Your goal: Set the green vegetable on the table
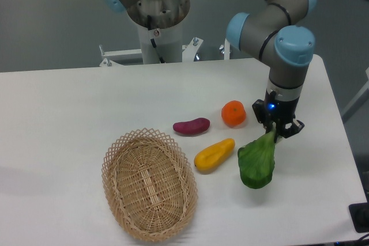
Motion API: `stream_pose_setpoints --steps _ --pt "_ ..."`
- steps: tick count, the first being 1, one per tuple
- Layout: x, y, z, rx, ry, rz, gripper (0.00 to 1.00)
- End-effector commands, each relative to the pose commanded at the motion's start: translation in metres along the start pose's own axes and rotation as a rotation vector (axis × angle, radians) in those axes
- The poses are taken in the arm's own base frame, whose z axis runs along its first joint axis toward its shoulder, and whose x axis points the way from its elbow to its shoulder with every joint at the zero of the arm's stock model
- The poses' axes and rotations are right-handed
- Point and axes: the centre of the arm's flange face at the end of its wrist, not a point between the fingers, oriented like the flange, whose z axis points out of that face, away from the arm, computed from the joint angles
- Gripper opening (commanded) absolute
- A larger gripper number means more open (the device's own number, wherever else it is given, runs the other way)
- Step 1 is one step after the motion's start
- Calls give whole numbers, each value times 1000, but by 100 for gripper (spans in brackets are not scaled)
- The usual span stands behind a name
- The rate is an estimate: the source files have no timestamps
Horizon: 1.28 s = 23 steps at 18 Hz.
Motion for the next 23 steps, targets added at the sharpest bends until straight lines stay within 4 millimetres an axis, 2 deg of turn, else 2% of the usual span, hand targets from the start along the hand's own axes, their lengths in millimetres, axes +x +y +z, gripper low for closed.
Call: stream_pose_setpoints --steps 7,10,12,13,15,16,20,23 --pt "-10 3 38 -29 -21 60 19" --pt "-8 -2 47 -27 -14 67 19" --pt "-5 -2 50 -28 -7 65 24" --pt "-6 -3 50 -27 -7 60 33" --pt "-7 -4 49 -27 -11 59 83" --pt "-8 -4 47 -26 -16 59 99" --pt "-12 -6 35 -25 -37 56 100" --pt "-22 -12 16 -21 -77 30 100"
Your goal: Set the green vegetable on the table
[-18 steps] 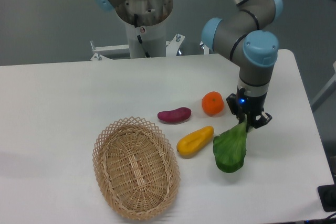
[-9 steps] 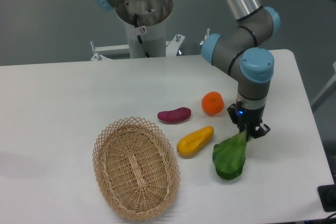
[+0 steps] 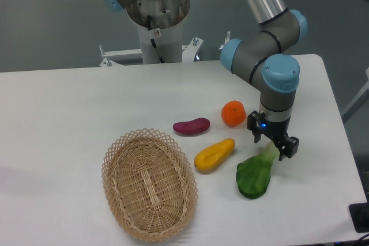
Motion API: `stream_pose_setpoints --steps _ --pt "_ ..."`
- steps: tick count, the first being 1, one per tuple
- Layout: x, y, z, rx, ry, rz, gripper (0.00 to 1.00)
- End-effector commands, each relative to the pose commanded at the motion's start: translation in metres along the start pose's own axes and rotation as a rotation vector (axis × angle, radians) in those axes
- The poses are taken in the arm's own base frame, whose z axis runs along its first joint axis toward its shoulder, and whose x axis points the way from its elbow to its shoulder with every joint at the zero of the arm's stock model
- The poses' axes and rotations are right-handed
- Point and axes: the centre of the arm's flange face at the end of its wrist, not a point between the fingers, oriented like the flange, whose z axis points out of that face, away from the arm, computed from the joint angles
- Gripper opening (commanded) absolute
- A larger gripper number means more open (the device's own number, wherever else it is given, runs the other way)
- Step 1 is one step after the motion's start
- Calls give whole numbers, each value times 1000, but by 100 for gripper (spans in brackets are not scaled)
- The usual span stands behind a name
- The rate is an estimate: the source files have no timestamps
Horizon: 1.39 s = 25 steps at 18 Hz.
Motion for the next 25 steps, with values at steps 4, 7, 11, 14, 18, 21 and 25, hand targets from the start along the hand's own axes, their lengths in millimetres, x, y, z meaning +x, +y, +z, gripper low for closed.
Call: stream_pose_setpoints --steps 4,7,11,14,18,21,25 --pt "-24 -31 -40 18 -87 32 100" --pt "-41 -35 -87 25 -160 21 100" --pt "-57 -31 -130 -20 -103 4 100" --pt "-69 -8 -156 -32 -97 3 100" --pt "-67 30 -171 -44 -25 128 100" --pt "-65 37 -168 -18 -12 117 100" --pt "-64 38 -166 -19 -7 114 100"
